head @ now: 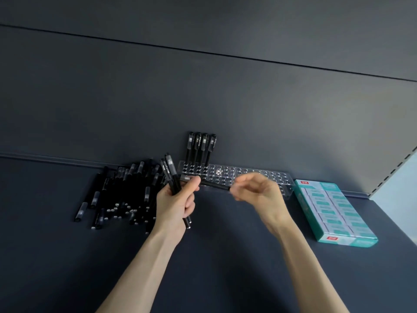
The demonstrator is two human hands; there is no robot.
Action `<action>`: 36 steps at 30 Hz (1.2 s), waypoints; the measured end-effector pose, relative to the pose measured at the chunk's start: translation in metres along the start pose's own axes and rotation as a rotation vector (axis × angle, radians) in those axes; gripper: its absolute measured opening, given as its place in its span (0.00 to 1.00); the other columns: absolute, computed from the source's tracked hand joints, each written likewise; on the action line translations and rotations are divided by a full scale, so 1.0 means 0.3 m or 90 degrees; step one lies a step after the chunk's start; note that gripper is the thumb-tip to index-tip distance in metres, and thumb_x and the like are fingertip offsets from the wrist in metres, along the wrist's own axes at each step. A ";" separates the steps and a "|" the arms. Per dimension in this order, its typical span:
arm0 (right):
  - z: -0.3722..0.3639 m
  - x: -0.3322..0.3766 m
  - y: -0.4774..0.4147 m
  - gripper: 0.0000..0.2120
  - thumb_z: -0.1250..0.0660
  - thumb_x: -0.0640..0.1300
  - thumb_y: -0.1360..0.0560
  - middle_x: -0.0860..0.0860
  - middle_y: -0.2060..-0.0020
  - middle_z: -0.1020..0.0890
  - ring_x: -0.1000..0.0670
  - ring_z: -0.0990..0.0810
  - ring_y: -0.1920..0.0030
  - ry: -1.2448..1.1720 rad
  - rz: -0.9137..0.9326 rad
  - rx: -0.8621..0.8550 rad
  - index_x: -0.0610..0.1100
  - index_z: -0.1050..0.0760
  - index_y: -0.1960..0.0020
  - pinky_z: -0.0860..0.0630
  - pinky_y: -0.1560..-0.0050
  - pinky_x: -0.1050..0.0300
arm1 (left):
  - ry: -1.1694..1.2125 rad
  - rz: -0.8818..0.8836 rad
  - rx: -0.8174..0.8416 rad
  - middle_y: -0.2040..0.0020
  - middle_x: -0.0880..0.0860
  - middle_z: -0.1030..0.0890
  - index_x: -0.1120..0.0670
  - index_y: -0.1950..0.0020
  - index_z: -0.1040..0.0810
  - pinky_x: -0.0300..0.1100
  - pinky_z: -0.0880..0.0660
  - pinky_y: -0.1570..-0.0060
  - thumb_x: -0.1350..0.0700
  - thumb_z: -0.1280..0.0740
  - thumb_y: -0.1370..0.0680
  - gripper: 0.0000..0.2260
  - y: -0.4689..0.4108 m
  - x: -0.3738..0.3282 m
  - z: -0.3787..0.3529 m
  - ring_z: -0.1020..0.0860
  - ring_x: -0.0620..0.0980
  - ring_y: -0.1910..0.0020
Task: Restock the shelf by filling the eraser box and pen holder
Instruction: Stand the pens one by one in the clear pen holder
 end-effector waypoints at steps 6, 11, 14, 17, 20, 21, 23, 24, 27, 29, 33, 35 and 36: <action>-0.054 -0.038 0.039 0.10 0.27 0.33 0.32 0.53 0.65 0.17 0.56 0.19 0.62 0.154 -0.046 0.160 0.47 0.20 0.57 0.24 0.55 0.66 | -0.070 0.012 0.062 0.68 0.53 0.34 0.54 0.60 0.20 0.34 0.45 0.78 0.57 0.27 0.31 0.04 0.013 0.018 -0.008 0.39 0.43 0.76; -0.049 -0.016 0.018 0.07 0.33 0.31 0.27 0.48 0.63 0.18 0.54 0.20 0.65 0.070 -0.012 0.103 0.41 0.26 0.53 0.23 0.57 0.63 | -0.169 0.030 0.100 0.72 0.48 0.35 0.53 0.56 0.17 0.35 0.44 0.76 0.57 0.27 0.28 0.03 0.022 0.048 -0.012 0.39 0.44 0.74; -0.054 -0.001 -0.002 0.08 0.34 0.30 0.26 0.44 0.61 0.17 0.51 0.19 0.63 0.030 0.033 0.060 0.39 0.29 0.51 0.21 0.55 0.60 | -0.214 0.046 0.132 0.69 0.53 0.26 0.55 0.58 0.18 0.36 0.46 0.76 0.56 0.28 0.27 0.03 0.023 0.059 -0.017 0.38 0.44 0.74; -0.064 0.001 -0.020 0.07 0.34 0.30 0.26 0.44 0.60 0.17 0.48 0.18 0.62 0.016 0.057 0.042 0.39 0.29 0.51 0.21 0.54 0.57 | -0.250 0.045 0.139 0.65 0.54 0.18 0.59 0.53 0.18 0.34 0.43 0.78 0.58 0.29 0.26 0.05 0.024 0.062 -0.022 0.37 0.44 0.77; -0.073 0.010 -0.038 0.06 0.33 0.32 0.26 0.46 0.60 0.16 0.49 0.18 0.59 -0.015 0.069 -0.001 0.40 0.28 0.52 0.21 0.54 0.58 | -0.250 0.031 0.111 0.68 0.53 0.19 0.61 0.55 0.19 0.33 0.43 0.79 0.61 0.28 0.27 0.04 0.016 0.065 -0.016 0.38 0.44 0.77; -0.068 0.018 -0.048 0.06 0.33 0.33 0.26 0.45 0.59 0.17 0.49 0.18 0.58 -0.032 0.080 -0.037 0.40 0.27 0.51 0.21 0.55 0.58 | -0.252 0.025 0.100 0.68 0.54 0.19 0.63 0.56 0.19 0.33 0.42 0.79 0.61 0.28 0.27 0.05 0.012 0.067 -0.013 0.38 0.44 0.78; -0.054 0.039 -0.073 0.07 0.32 0.35 0.26 0.45 0.59 0.18 0.49 0.17 0.58 -0.040 0.107 -0.107 0.41 0.26 0.49 0.20 0.56 0.58 | -0.268 0.011 0.085 0.69 0.53 0.20 0.64 0.56 0.20 0.31 0.40 0.78 0.61 0.27 0.28 0.07 0.009 0.071 -0.009 0.36 0.42 0.79; -0.049 0.049 -0.086 0.09 0.32 0.35 0.26 0.45 0.59 0.18 0.49 0.17 0.59 -0.029 0.121 -0.128 0.42 0.26 0.47 0.20 0.57 0.57 | -0.276 0.005 0.078 0.70 0.51 0.21 0.63 0.56 0.20 0.29 0.40 0.78 0.60 0.26 0.29 0.07 0.007 0.074 -0.007 0.35 0.40 0.79; -0.051 0.074 -0.127 0.19 0.30 0.36 0.27 0.46 0.59 0.21 0.46 0.17 0.63 0.053 0.160 -0.175 0.45 0.31 0.40 0.19 0.61 0.57 | -0.265 0.016 0.050 0.71 0.45 0.25 0.58 0.55 0.20 0.29 0.39 0.76 0.57 0.28 0.27 0.06 0.000 0.076 -0.006 0.34 0.39 0.77; -0.060 0.092 -0.161 0.24 0.30 0.35 0.28 0.45 0.61 0.22 0.45 0.17 0.65 0.108 0.185 -0.202 0.46 0.35 0.37 0.19 0.61 0.54 | -0.206 0.047 0.035 0.68 0.47 0.26 0.57 0.52 0.21 0.32 0.40 0.76 0.55 0.33 0.23 0.06 -0.008 0.079 -0.003 0.34 0.41 0.75; -0.078 0.115 -0.240 0.21 0.31 0.35 0.26 0.50 0.61 0.22 0.44 0.19 0.66 0.193 0.232 -0.226 0.47 0.34 0.39 0.20 0.56 0.43 | -0.159 0.044 0.048 0.69 0.50 0.27 0.56 0.49 0.23 0.37 0.36 0.77 0.53 0.40 0.19 0.09 -0.008 0.074 -0.003 0.33 0.44 0.75; -0.086 0.114 -0.270 0.20 0.32 0.34 0.26 0.54 0.61 0.25 0.46 0.22 0.65 0.221 0.257 -0.223 0.46 0.33 0.38 0.21 0.56 0.44 | -0.166 0.037 0.058 0.71 0.50 0.28 0.55 0.48 0.25 0.38 0.36 0.77 0.51 0.41 0.19 0.10 -0.004 0.074 -0.002 0.35 0.45 0.77; -0.090 0.112 -0.281 0.20 0.31 0.34 0.27 0.56 0.60 0.26 0.48 0.23 0.64 0.234 0.269 -0.222 0.46 0.32 0.38 0.20 0.57 0.44 | -0.167 0.038 0.059 0.71 0.50 0.29 0.55 0.47 0.25 0.38 0.36 0.77 0.50 0.41 0.19 0.10 -0.005 0.075 0.000 0.36 0.45 0.77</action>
Point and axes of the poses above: each hand's wrist, its own y-axis away from the middle knuckle, its own z-axis out of the back of the hand, x = y × z, the point moved 3 cm from there along -y, towards the middle knuckle
